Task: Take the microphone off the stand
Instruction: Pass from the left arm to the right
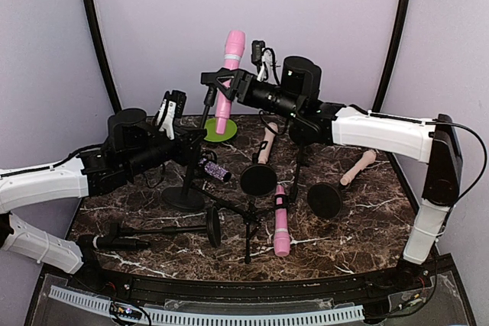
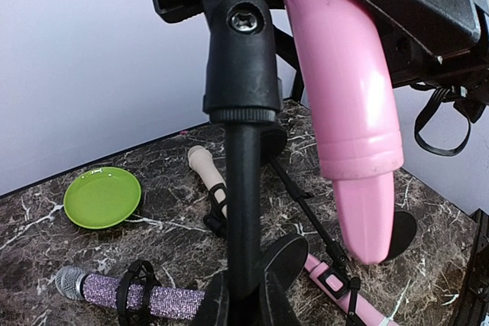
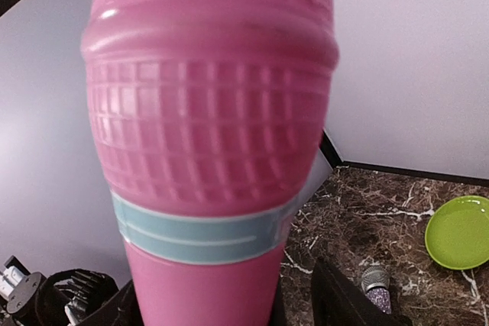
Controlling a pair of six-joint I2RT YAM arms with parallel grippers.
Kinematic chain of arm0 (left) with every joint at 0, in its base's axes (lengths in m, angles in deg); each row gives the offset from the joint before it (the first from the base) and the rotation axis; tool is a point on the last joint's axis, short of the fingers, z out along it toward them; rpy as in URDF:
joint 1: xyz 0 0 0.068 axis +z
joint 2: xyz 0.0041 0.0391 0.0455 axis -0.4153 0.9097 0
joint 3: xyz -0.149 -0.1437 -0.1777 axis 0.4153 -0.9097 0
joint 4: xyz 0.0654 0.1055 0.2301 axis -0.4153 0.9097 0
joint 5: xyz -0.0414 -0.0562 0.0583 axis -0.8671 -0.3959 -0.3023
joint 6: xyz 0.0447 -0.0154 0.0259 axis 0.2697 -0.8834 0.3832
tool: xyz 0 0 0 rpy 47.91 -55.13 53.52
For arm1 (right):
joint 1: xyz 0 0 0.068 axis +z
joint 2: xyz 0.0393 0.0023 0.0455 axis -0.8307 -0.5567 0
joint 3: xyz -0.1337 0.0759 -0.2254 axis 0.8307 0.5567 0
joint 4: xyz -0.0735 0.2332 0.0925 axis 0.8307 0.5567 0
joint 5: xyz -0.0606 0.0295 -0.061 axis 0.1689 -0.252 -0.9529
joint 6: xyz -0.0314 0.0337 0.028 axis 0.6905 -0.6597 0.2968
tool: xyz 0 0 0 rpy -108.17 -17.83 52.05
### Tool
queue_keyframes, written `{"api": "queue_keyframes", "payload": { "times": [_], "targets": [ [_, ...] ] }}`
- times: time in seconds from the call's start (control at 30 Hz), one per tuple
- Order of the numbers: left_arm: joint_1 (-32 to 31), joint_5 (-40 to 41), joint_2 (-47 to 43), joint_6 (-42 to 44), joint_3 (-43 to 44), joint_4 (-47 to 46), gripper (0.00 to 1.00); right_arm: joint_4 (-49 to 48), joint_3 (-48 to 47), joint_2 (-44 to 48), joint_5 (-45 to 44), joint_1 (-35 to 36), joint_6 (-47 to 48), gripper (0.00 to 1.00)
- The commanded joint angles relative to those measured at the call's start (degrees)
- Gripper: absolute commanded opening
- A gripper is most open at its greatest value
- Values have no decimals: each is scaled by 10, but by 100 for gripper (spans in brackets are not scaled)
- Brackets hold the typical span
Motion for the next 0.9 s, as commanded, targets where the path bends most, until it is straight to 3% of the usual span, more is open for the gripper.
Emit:
{"api": "queue_keyframes", "payload": {
  "times": [0.0,0.23,0.43,0.5,0.57,0.63,0.7,0.77,0.87],
  "targets": [
    [-4,-2,-23,0,6,-59,0,-15,-1,13,-13,-1,3,60],
    [-4,1,-13,1,13,-48,0,-19,2,19,-25,-1,9,40],
    [-4,-1,-8,1,12,-35,0,-41,6,21,-24,-1,8,12],
    [-4,-4,-9,0,12,-28,6,-57,12,26,-21,-1,10,6],
    [-3,-9,-14,-5,7,-20,22,-73,22,32,-18,-1,9,3],
    [-3,-14,-23,-13,-4,-16,50,-88,31,39,-17,-1,10,0],
    [-3,-19,-36,-21,-19,-14,68,-97,37,43,-18,-1,12,0],
    [-3,-25,-50,-28,-36,-12,81,-98,37,45,-18,-1,13,0],
    [-3,-41,-65,-39,-60,-7,90,-102,38,49,-16,-1,13,0]
  ]
}}
